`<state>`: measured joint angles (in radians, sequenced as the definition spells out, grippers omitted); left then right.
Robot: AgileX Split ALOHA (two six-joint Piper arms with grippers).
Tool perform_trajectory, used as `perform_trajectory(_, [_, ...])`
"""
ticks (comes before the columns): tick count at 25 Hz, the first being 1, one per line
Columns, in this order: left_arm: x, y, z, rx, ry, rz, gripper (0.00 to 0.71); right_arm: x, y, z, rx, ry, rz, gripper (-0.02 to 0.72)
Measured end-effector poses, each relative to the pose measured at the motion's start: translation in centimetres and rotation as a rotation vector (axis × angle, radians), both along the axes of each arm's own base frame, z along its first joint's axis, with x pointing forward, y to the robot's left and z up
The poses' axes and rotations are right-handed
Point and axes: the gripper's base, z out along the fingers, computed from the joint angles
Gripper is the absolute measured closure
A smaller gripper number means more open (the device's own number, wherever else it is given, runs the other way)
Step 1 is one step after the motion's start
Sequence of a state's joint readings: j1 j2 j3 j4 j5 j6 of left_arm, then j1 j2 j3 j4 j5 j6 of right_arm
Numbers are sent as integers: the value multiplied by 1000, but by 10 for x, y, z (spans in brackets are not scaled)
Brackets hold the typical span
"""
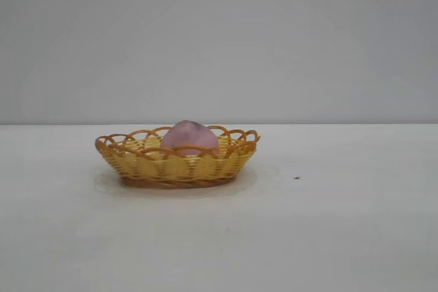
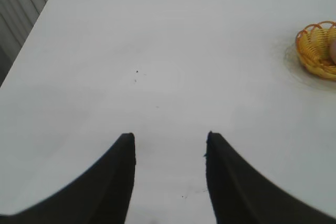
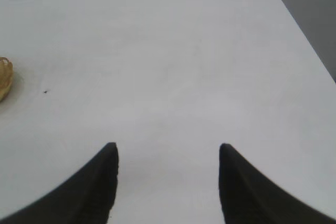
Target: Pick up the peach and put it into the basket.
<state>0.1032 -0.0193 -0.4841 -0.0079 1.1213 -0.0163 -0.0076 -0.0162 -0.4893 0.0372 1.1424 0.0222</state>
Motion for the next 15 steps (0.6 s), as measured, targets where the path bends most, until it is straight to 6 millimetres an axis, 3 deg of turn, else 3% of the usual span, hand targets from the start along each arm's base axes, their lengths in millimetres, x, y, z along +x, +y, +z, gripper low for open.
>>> perform_trajectory(6, [0,0,0,0,0,0,434,0,0,0,0,0,0,340])
perform_trajectory(7, [0,0,0,0,0,0,434,0,0,0,0,0,0,391])
perform_trajectory(9, [0,0,0,0,0,0,434,0,0,0,0,0,0,393])
perform_trajectory(11, [0,0,0,0,0,0,434,0,0,0,0,0,5,448])
perform_trajectory(15, [0,0,0,0,0,0,434,0,-1,0,0,0,59,445])
